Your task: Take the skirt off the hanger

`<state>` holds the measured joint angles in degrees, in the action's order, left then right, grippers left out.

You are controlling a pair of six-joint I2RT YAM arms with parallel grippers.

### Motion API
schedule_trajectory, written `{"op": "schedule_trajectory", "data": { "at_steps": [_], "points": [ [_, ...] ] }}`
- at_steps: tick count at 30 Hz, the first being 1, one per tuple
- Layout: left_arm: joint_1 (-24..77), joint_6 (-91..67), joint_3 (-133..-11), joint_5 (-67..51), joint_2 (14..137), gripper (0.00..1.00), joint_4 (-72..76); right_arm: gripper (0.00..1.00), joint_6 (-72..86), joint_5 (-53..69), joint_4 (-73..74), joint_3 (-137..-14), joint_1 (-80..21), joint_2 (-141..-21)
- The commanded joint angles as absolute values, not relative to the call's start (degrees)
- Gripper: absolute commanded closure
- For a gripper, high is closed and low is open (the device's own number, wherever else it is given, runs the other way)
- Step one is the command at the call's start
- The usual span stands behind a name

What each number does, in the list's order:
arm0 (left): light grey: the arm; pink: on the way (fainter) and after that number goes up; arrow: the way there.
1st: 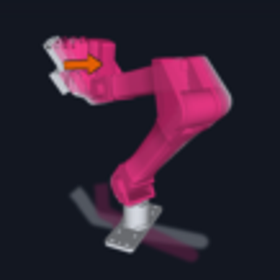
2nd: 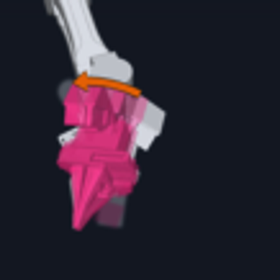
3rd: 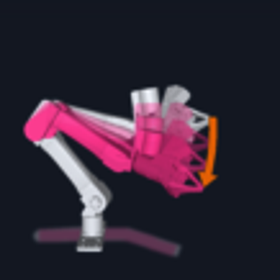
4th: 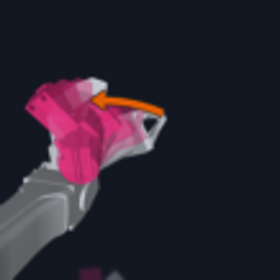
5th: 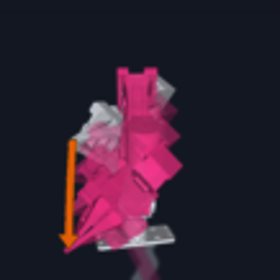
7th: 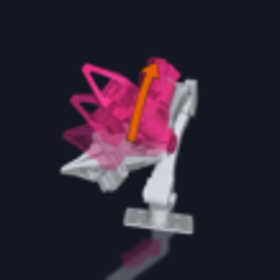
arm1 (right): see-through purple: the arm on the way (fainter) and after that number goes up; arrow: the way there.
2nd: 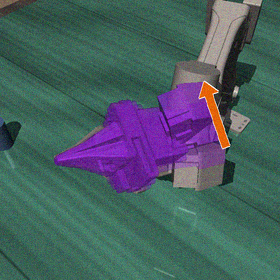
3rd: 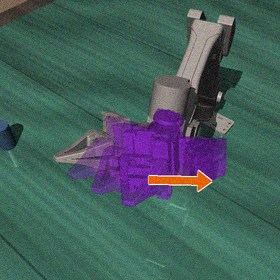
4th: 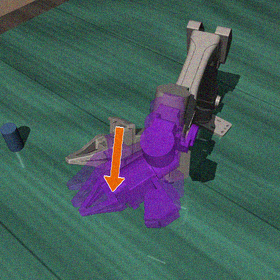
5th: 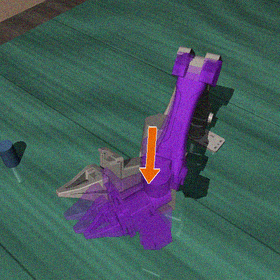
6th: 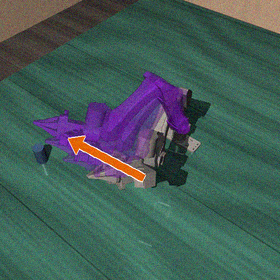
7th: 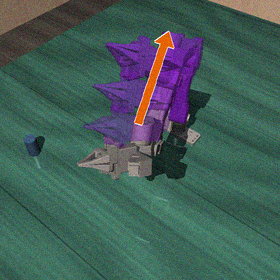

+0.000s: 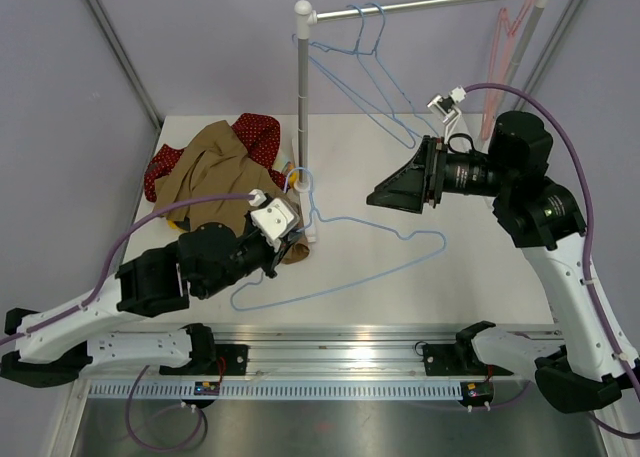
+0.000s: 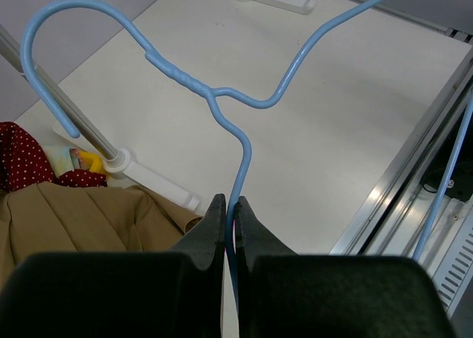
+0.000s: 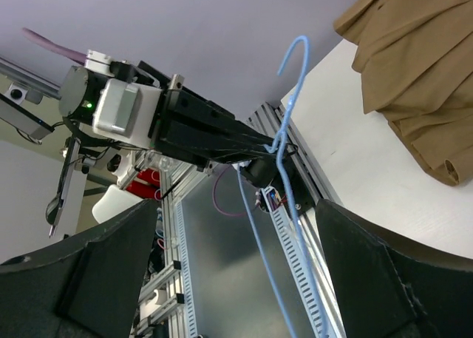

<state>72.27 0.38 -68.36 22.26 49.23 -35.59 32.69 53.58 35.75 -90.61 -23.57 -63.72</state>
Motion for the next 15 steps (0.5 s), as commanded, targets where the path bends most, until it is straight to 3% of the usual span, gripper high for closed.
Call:
{"op": "schedule_trajectory", "data": {
  "at_steps": [1,9,15],
  "points": [
    [72.07,0.18,-70.31,20.22,47.46,1.00,-33.22,0.04,34.54,53.35,31.74,-88.17,-23.38,-64.51],
    [72.07,1.76,-72.16,18.98,48.08,1.00,-31.38,0.04,35.07,54.23,31.29,-84.20,-23.47,-63.81],
    [72.07,3.25,-71.81,21.00,49.48,1.00,-28.05,0.29,35.86,59.31,30.76,-82.53,-23.38,-64.25]
  ]
}}
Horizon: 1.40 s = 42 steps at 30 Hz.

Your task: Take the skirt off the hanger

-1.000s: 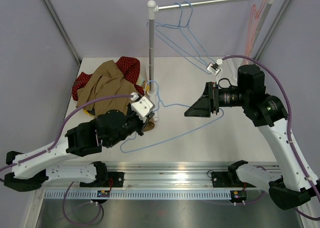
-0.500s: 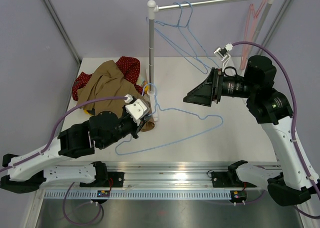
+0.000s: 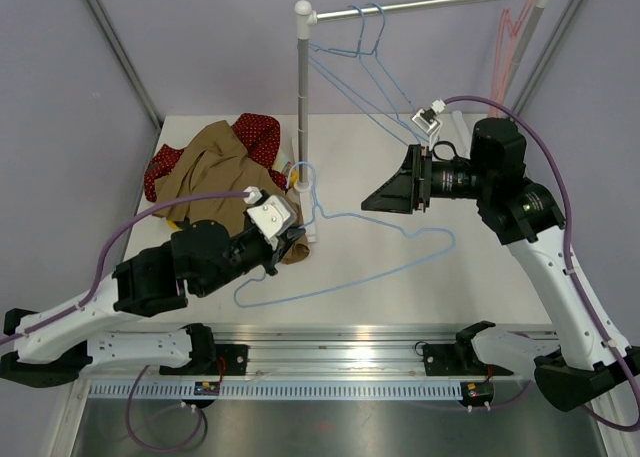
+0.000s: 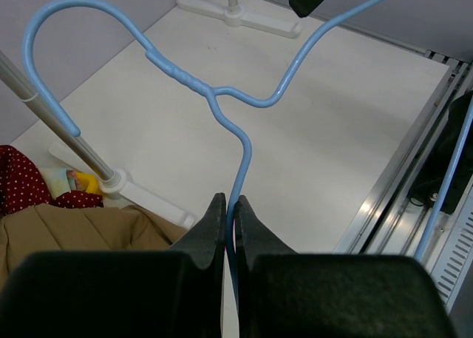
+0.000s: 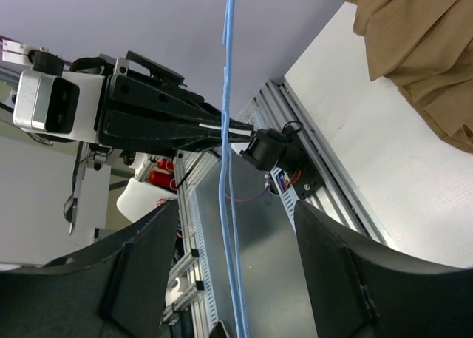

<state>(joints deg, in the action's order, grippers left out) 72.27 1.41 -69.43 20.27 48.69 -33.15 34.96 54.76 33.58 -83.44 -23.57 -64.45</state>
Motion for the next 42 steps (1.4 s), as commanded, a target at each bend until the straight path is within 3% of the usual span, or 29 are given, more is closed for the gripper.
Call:
{"op": "schedule_trajectory", "data": {
  "at_steps": [1,5,10,11,12,16,20,21,22,23,24,28,33,42],
  "points": [
    [71.98,3.43,-71.81,21.70,49.66,1.00,-27.69,0.31,36.21,60.28,30.07,-81.83,-23.38,-64.25],
    [70.93,4.74,-72.16,21.97,51.24,1.00,-26.37,0.43,36.91,62.22,29.71,-80.86,-23.38,-63.90],
    [68.65,5.45,-72.68,21.10,53.17,1.00,-24.17,0.48,37.00,64.34,30.14,-80.68,-23.38,-63.81],
    [68.21,5.62,-72.69,20.75,53.43,1.00,-23.91,0.53,37.00,64.60,30.15,-80.60,-23.47,-63.72],
    [67.51,5.54,-72.77,20.66,53.52,1.00,-23.65,0.68,37.09,65.03,29.97,-80.60,-23.47,-63.63],
    [65.49,5.71,-72.95,20.30,54.05,1.00,-23.12,1.00,36.91,65.48,29.88,-79.81,-23.38,-63.46],
    [64.60,5.02,-72.77,21.27,54.05,1.00,-22.68,1.00,36.91,64.95,29.00,-79.63,-23.47,-63.02],
    [64.60,4.57,-72.95,22.23,54.05,0.94,-22.85,1.00,36.83,64.43,28.83,-79.80,-23.38,-62.84],
    [64.60,4.05,-73.21,23.89,54.14,0.75,-23.29,1.00,35.96,63.90,29.87,-80.76,-23.47,-62.84],
    [64.60,3.09,-73.73,24.08,53.97,0.47,-23.90,1.00,34.90,63.20,31.27,-81.64,-23.47,-63.02],
    [64.60,2.38,-73.74,24.95,53.70,0.02,-25.47,1.00,33.33,60.76,35.81,-84.78,-23.38,-63.54],
    [64.69,0.26,-71.81,27.33,49.67,0.01,-29.70,1.00,20.60,42.41,50.93,-99.43,-23.38,-65.65],
    [64.69,-5.53,-65.85,29.53,40.10,0.01,-32.86,1.00,14.42,18.26,54.84,-118.34,-23.47,-66.79],
    [64.69,-11.25,-62.58,29.10,34.46,0.01,-38.32,1.00,2.74,-14.83,54.41,-130.35,-23.47,-72.07]
  ]
}}
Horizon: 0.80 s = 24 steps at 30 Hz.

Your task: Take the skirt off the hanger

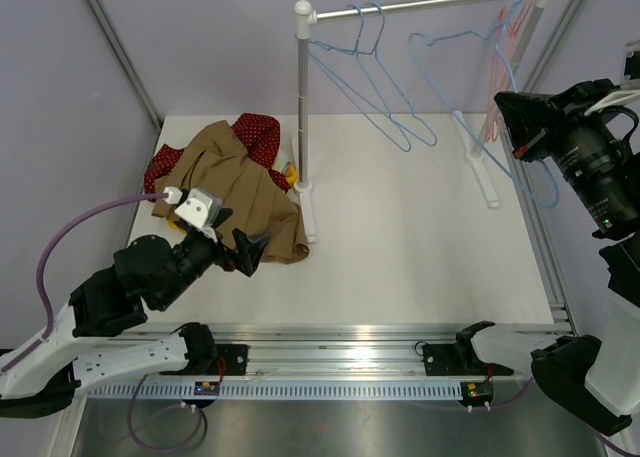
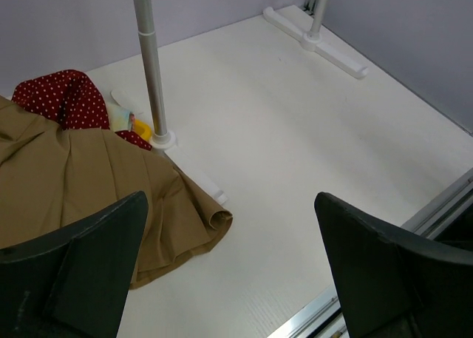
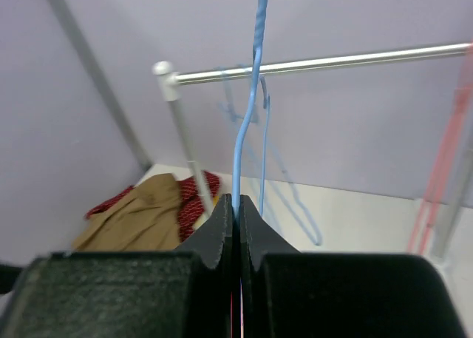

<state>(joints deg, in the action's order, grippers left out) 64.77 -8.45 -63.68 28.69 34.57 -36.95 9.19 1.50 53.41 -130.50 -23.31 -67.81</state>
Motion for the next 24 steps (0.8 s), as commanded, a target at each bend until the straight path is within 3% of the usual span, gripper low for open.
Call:
{"op": "schedule_trajectory", "data": {
  "at_steps": [1,12,24],
  "points": [
    [64.69,-11.77,-62.32,28.83,34.28,0.01,-38.49,1.00,1.85,-18.42,53.36,-129.56,-23.38,-71.98],
    [64.69,-16.08,-56.78,25.14,32.08,0.01,-36.65,1.00,-4.04,-26.01,42.72,-120.24,-23.47,-75.58],
    [64.60,-18.72,-51.07,25.31,28.39,0.01,-35.77,1.00,-4.66,-24.35,35.51,-129.29,-21.53,-90.08]
  ]
}}
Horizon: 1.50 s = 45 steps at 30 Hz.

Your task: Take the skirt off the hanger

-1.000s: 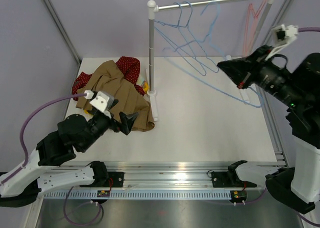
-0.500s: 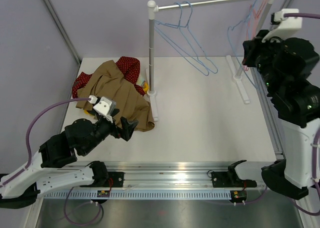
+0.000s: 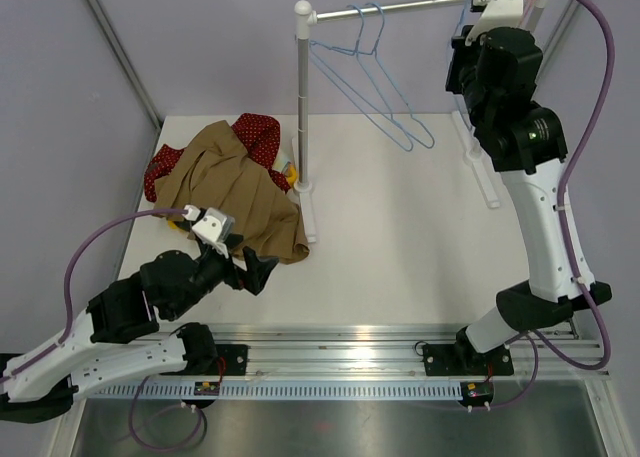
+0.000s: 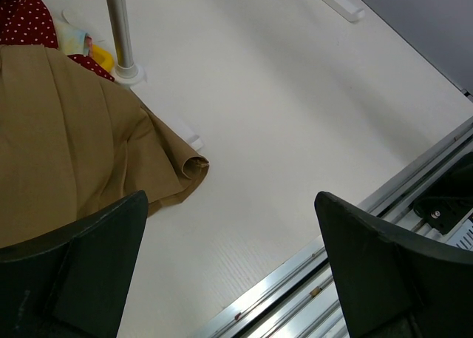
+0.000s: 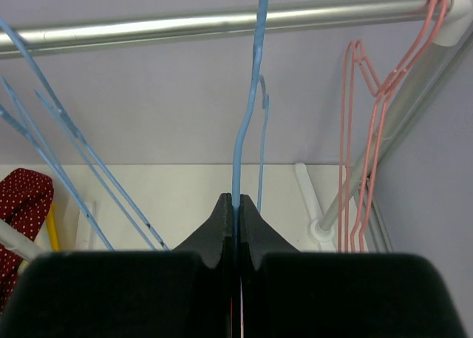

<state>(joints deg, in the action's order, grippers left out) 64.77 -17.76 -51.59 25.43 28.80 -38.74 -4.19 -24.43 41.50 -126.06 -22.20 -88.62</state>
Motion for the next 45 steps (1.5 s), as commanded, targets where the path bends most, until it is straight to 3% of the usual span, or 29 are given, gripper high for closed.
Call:
{"op": "schedule_trajectory", "data": {
  "at_steps": [1,9,23,26,27,28,29,31,38,45],
  "points": [
    [64.69,-18.72,-50.89,25.66,28.30,0.01,-36.21,1.00,-4.48,-23.56,34.90,-129.37,-21.45,-91.65],
    [64.69,-19.07,-50.54,27.95,26.63,0.01,-38.23,1.00,-0.36,-18.20,34.10,-128.59,-18.99,-97.47],
    [64.69,-19.33,-49.75,28.30,25.49,0.01,-38.59,1.00,4.48,-17.58,32.17,-114.08,-18.28,-88.33],
    [64.69,-19.42,-49.66,28.56,25.58,0.01,-38.85,0.60,4.13,-18.72,32.26,-113.12,-18.19,-86.76],
    [64.69,-19.42,-49.66,28.65,25.49,0.01,-39.02,0.41,3.96,-18.72,32.34,-112.85,-18.28,-86.40],
    [64.69,-19.51,-49.75,28.74,25.40,0.01,-39.11,0.15,3.96,-19.07,32.08,-112.42,-18.28,-85.61],
    [64.69,-19.51,-49.66,28.91,25.40,0.01,-39.11,0.09,3.87,-19.33,32.17,-112.15,-18.19,-85.26],
    [64.69,-19.60,-49.66,29.00,25.40,0.01,-39.29,0.00,3.78,-20.39,32.25,-111.97,-18.28,-84.29],
    [64.69,-19.42,-49.22,29.62,25.93,0.01,-39.29,0.01,5.44,-19.78,32.25,-108.90,-18.19,-79.11],
    [64.69,-20.21,-49.48,32.96,26.28,0.01,-40.17,0.01,12.91,-4.08,29.38,-97.77,-18.28,-64.11]
  ]
}}
